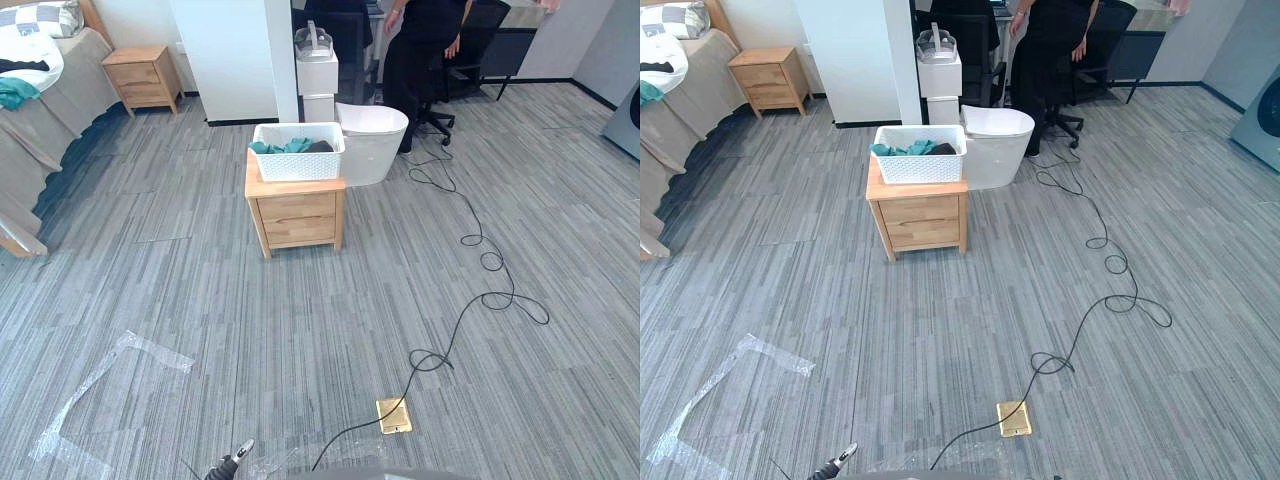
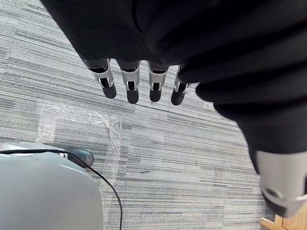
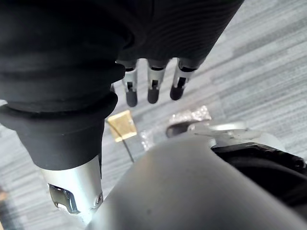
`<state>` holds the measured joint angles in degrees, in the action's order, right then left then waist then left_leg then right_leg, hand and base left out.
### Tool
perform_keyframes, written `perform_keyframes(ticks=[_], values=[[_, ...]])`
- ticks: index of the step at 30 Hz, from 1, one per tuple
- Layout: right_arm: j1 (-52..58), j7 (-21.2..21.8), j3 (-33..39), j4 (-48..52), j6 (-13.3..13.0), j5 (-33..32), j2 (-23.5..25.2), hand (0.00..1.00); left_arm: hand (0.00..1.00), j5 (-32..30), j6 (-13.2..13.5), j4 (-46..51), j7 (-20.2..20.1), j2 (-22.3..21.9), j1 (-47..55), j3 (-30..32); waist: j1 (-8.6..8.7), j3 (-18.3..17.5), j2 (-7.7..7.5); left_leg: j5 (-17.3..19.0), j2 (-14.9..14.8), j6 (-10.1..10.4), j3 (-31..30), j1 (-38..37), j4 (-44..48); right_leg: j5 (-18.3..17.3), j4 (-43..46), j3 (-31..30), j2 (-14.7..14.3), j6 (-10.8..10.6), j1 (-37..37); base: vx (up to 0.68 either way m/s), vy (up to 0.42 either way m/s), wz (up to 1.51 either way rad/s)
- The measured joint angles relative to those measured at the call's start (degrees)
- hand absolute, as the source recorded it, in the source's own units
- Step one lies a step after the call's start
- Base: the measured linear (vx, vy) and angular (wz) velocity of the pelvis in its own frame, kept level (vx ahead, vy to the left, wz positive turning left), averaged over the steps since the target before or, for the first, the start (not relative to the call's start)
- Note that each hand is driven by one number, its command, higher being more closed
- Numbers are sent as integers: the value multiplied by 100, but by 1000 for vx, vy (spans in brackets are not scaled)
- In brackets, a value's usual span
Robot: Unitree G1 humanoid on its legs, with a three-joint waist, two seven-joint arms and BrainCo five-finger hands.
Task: Pick up the laundry basket with both hands and put the clothes into the washing machine.
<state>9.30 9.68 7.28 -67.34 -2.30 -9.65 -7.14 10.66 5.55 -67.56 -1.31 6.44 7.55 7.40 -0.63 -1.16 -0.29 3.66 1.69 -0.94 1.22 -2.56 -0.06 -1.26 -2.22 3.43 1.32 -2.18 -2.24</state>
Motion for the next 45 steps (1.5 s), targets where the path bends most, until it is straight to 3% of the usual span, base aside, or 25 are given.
perform_keyframes(ticks=[10,35,42,45], values=[[-43,56,-45,-89,-4,-3,-13,0,0,1,3,-7,-1,0,4,2,-3,33,-55,-274,-8,13,-19,-169,-408,63,4,54,-11,95,56,-60,-12,2],[-43,69,-161,-89,-5,-1,-1,0,0,43,4,-49,-2,28,25,225,-2,7,-161,-282,60,12,-27,-211,-472,133,-168,91,53,58,-34,-4,0,0],[-92,71,-164,-87,0,1,-10,0,0,227,6,-47,4,32,42,229,-14,-10,-172,-275,66,3,125,60,-432,165,-146,-83,53,10,289,-32,-7,-12],[-124,69,-111,-52,6,-31,-11,0,0,231,6,-21,8,42,21,222,-8,41,-169,144,150,-208,34,405,169,-304,620,3,183,-191,643,61,55,17]])
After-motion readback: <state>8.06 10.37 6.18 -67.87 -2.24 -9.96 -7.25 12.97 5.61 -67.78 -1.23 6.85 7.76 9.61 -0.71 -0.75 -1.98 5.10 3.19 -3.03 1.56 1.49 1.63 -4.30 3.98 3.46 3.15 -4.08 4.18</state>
